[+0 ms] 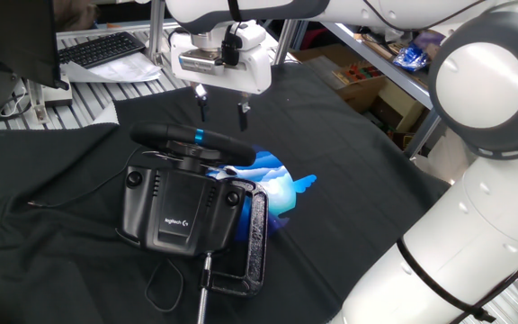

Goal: Rotate the steering wheel 90 degrees clockwise

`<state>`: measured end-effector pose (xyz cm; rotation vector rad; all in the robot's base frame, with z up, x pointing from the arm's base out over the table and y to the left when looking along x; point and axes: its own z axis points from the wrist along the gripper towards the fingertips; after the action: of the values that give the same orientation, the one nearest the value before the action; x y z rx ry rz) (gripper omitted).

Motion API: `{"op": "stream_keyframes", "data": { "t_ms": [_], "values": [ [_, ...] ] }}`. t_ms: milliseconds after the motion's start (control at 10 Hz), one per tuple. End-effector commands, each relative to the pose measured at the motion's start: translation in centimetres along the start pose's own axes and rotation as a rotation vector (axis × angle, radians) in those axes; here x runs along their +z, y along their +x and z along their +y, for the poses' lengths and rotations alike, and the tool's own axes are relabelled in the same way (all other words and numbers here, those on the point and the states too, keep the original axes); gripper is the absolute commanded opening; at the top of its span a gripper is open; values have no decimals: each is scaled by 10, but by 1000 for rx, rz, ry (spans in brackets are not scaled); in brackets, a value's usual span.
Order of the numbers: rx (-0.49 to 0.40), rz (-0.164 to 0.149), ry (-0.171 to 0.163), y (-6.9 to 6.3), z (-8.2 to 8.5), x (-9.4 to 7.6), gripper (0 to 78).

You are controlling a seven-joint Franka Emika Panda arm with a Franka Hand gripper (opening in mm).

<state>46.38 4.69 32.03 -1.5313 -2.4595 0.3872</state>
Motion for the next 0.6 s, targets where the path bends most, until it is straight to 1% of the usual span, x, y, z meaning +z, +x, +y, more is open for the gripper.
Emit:
{"op": "stream_keyframes", "data": {
  "t_ms": [100,200,300,400,500,600],
  "values": [
    [12,-5,0,0,0,-1,774],
    [12,-5,0,0,0,-1,774],
    [-72,81,-149,9,-5,-29,774],
    [-72,82,-150,9,-5,-29,774],
    [-56,123,-198,15,-2,-33,774],
    [-44,122,-212,20,1,-36,774]
  ]
}}
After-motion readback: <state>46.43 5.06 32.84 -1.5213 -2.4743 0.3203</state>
